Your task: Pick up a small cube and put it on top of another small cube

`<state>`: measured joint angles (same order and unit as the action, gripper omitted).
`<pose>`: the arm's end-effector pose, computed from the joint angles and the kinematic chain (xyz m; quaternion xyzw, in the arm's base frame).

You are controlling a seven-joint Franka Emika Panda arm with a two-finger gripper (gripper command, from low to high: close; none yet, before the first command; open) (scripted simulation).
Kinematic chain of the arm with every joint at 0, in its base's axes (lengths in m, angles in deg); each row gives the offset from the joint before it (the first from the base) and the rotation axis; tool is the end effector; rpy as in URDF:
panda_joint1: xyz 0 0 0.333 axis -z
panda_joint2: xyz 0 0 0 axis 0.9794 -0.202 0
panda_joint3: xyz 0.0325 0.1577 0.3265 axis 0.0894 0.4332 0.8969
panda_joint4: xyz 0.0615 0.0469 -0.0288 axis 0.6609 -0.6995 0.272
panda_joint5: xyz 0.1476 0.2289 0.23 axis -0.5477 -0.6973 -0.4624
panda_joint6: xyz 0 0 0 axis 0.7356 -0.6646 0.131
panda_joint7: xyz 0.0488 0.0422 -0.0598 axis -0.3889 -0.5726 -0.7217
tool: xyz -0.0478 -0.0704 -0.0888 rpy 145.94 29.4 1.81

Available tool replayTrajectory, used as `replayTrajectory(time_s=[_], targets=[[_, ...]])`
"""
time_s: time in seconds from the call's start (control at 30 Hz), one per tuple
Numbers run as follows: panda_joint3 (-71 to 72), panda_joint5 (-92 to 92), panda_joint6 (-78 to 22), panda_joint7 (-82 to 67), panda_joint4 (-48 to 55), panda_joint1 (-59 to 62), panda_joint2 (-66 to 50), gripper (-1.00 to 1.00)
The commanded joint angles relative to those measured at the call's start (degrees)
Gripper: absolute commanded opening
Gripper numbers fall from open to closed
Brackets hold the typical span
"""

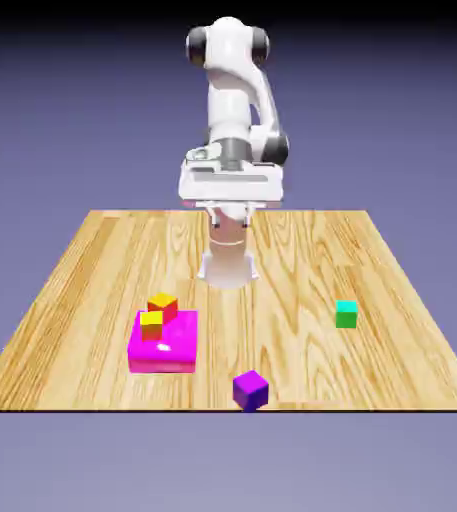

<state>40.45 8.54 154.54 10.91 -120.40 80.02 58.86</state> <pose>0.3474 0.0058 0.5134 -0.8528 0.3498 -0.3606 0.1425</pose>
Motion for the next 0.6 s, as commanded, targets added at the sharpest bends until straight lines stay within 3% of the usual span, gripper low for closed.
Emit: replayTrajectory(time_s=[0.0,0.57], targets=[[2.1,-0.7,-0.5,2.0,0.5,2.0,0.0,0.00],[37.4,-12.3,-8.2,35.3,8.6,35.3,-0.8,0.00]])
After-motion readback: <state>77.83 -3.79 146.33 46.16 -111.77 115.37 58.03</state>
